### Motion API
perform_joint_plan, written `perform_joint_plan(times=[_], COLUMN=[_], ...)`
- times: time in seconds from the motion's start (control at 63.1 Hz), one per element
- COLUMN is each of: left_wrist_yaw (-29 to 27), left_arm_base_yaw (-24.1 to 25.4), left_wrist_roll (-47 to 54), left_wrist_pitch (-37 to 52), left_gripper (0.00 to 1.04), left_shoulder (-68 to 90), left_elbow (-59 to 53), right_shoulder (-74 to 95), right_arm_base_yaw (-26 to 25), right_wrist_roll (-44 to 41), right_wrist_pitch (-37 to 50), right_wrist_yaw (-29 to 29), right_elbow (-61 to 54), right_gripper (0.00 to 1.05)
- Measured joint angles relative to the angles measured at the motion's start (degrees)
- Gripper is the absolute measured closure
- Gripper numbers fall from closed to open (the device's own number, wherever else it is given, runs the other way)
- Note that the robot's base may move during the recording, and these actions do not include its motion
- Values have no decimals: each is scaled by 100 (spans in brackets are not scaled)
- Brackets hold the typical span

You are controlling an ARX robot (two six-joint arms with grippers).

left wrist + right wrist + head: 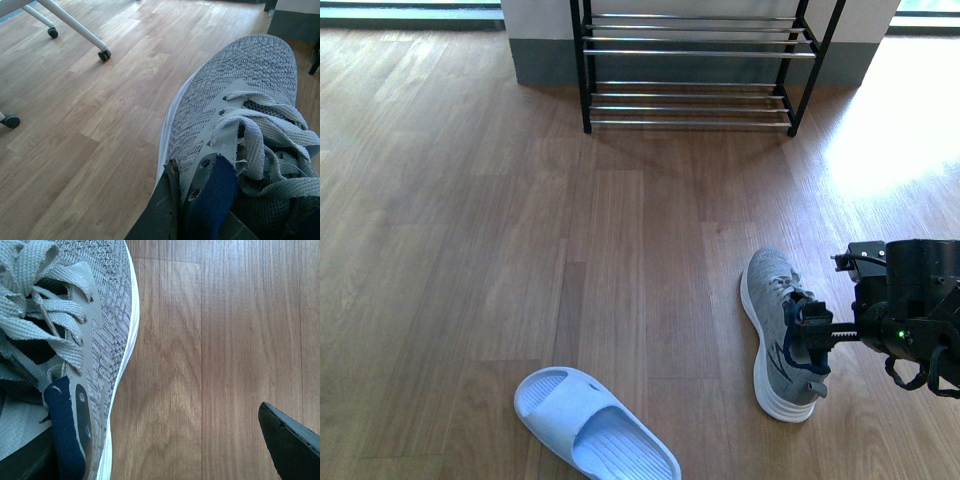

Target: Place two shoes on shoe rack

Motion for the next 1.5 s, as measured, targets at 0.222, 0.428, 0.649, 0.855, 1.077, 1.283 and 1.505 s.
perform_joint_plan(times=[0.222, 0.428, 0.649, 0.855, 1.077, 1.283, 1.505], left_wrist_yaw=[0, 0, 0, 0, 0, 0, 0], left_arm_base_yaw=[0, 0, 0, 0, 0, 0, 0], left_wrist_roll=[0, 0, 0, 0, 0, 0, 0], left_wrist_pitch=[0, 0, 0, 0, 0, 0, 0], left_gripper=[104, 104, 104, 104, 104, 104, 104], left_shoulder=[0, 0, 0, 0, 0, 0, 0], left_elbow=[0, 0, 0, 0, 0, 0, 0], right_shoulder=[52, 55, 55, -107, -1344, -3825, -7407], right_arm_base_yaw=[98, 197, 291, 372, 420, 195, -313], right_wrist_roll=[273, 455, 686, 986, 997, 122, -481], right_wrist_pitch=[-367, -511, -470, -280, 179, 748, -4], right_wrist_yaw=[35, 35, 17, -37, -238, -527, -1215], right_elbow=[199, 240, 216, -92, -1189, -2728, -4201], right_gripper=[45, 74, 103, 104, 104, 104, 104])
